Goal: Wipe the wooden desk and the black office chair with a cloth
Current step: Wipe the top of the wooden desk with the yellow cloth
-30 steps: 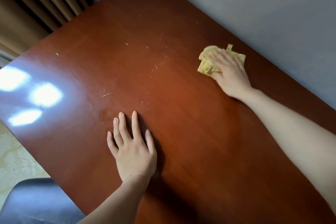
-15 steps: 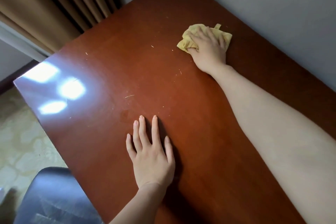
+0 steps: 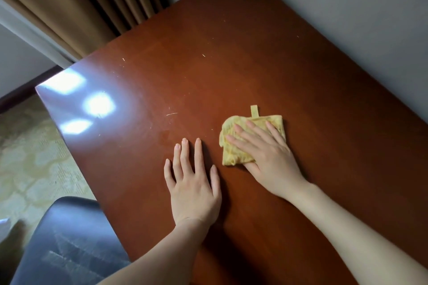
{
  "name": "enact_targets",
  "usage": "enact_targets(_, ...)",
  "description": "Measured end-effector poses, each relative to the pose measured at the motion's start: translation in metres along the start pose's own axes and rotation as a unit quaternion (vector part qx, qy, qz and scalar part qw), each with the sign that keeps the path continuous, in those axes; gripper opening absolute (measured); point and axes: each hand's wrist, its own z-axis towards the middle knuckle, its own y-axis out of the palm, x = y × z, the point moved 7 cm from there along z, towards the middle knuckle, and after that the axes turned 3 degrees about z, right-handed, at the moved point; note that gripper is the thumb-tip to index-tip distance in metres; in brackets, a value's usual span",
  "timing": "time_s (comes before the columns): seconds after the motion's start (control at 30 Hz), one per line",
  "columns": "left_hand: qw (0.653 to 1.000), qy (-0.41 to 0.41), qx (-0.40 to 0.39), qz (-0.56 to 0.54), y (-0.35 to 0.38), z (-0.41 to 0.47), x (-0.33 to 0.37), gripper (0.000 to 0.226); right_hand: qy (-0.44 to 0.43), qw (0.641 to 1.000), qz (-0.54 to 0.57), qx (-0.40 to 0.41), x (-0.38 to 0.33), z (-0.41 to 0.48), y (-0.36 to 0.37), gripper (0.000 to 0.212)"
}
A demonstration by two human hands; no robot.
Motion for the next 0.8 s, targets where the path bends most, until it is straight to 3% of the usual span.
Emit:
enact_targets(0.3,1.0,-0.002,0.007,-0.01,0.001,-0.001,0.001,0.059,0.075,0.996,-0.006,0.043,0.062,-0.045,-0.028,0.068)
enact_targets(0.6,1.0,0.001,0.01,-0.012,0.001,-0.002,0.002,0.059,0.212,0.972,-0.047,0.084,0.155,0.044,-0.068,0.054)
enact_targets(0.8,1.0,-0.002,0.008,-0.013,0.001,-0.001,0.001,0.059,0.277,0.954,-0.053,0.098,0.17,0.109,-0.077,0.049)
